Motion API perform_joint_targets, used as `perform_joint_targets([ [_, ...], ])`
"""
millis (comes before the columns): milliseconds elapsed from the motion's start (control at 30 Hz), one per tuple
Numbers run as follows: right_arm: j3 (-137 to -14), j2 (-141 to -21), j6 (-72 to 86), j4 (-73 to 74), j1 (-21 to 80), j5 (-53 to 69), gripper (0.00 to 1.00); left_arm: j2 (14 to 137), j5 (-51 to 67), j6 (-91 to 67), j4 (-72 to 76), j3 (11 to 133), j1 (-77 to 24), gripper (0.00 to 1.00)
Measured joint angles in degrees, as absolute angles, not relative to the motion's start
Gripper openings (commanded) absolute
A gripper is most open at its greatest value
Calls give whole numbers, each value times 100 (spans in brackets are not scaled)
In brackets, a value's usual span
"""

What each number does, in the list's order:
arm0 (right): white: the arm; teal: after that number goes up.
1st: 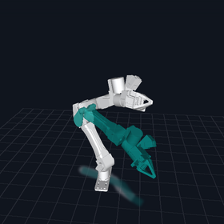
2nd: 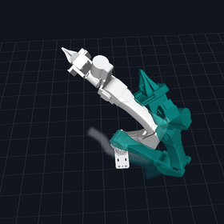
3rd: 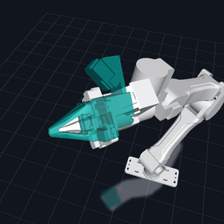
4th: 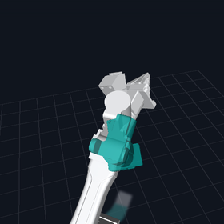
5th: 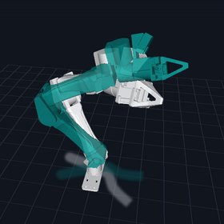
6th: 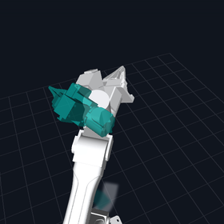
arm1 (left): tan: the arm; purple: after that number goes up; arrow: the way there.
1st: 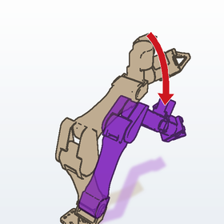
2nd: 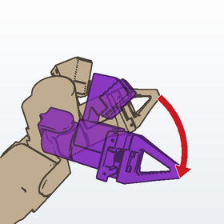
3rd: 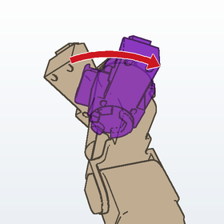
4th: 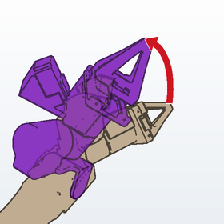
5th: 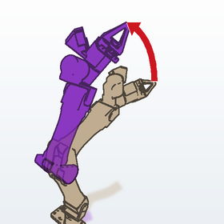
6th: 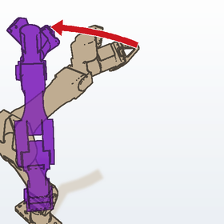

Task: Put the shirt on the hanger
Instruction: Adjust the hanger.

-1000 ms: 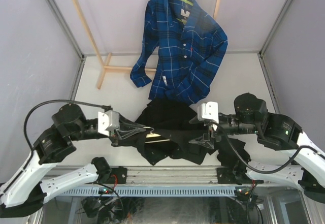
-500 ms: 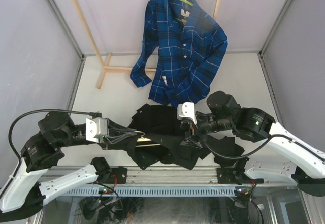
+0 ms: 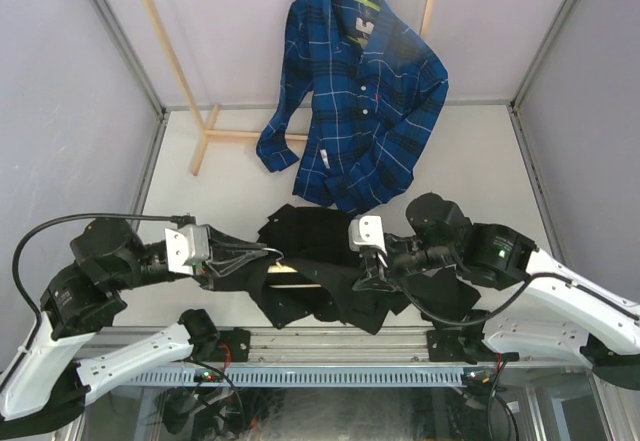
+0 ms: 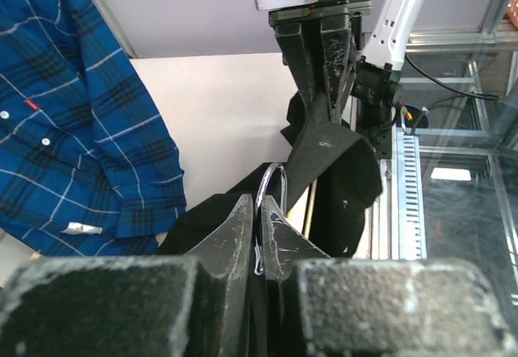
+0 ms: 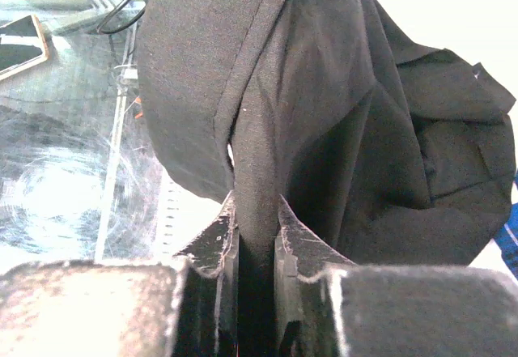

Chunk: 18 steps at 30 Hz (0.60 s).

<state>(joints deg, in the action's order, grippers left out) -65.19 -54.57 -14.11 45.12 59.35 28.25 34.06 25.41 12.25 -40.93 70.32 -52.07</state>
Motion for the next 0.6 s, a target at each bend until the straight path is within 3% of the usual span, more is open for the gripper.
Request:
perform_joint_targets([
  [167, -6386, -5175, -1212, 4412, 5970, 2672, 0, 3352, 2342, 1122, -3745, 7019, -5199, 58],
  [233, -6342, -5148, -1103, 4377, 5964, 2539, 0, 3312, 2200, 1052, -3597, 7004, -5199, 65],
  [467, -6224, -5153, -648, 4093, 5894, 2095, 0, 3253, 1033, 729, -3225, 6626, -5201, 75],
  [600, -6136, -5179, -425, 3863, 5793, 1804, 0, 3138, -276, 340, -3037, 6265, -5201, 77],
])
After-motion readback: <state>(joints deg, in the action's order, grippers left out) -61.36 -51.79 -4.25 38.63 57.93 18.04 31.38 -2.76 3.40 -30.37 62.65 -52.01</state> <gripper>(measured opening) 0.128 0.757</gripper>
